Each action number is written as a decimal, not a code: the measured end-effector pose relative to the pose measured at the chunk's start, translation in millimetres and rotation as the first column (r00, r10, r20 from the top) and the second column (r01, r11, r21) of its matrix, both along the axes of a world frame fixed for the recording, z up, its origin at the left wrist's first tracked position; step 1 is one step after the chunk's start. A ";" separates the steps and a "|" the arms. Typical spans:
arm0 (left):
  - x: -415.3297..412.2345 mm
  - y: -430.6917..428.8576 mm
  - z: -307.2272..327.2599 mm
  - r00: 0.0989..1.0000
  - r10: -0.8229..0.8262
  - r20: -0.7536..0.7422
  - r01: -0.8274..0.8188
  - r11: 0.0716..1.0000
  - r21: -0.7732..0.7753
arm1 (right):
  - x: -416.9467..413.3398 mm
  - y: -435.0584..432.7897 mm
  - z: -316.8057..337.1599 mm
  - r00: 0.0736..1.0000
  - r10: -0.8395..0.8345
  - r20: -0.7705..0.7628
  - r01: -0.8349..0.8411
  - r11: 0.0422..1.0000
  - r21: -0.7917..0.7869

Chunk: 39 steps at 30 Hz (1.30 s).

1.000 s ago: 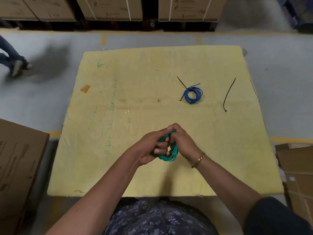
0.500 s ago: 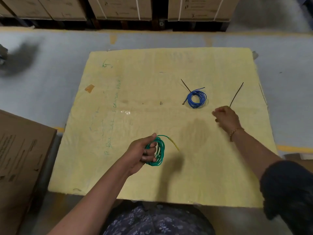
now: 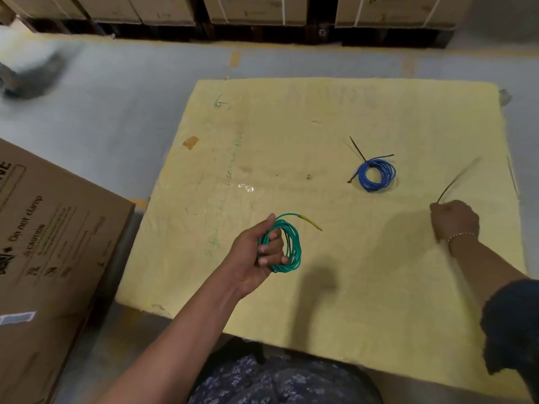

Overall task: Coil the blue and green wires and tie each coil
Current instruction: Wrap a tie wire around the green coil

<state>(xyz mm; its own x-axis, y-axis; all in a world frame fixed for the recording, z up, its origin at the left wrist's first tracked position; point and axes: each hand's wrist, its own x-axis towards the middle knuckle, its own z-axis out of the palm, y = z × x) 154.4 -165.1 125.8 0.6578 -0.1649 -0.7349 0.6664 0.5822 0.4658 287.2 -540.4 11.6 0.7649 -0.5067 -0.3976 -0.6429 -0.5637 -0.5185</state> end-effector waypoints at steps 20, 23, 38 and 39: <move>34.7 8.7 10.5 0.974 0.220 -0.056 -0.217 0.975 0.056 | -141.5 278.0 132.9 0.633 0.661 0.403 -0.601 0.748 -0.282; 34.2 18.5 12.6 0.970 0.241 -0.042 -0.239 0.970 0.044 | -141.1 290.8 134.2 0.646 0.679 0.349 -0.608 0.734 -0.302; 46.6 63.0 11.5 0.984 0.177 -0.008 -0.176 0.974 -0.143 | -132.7 284.1 143.3 0.505 0.746 0.435 -0.743 0.632 -0.221; 48.4 67.7 11.4 0.986 0.164 0.019 -0.160 0.977 -0.142 | -132.7 278.9 149.8 0.507 0.691 0.515 -0.727 0.664 -0.175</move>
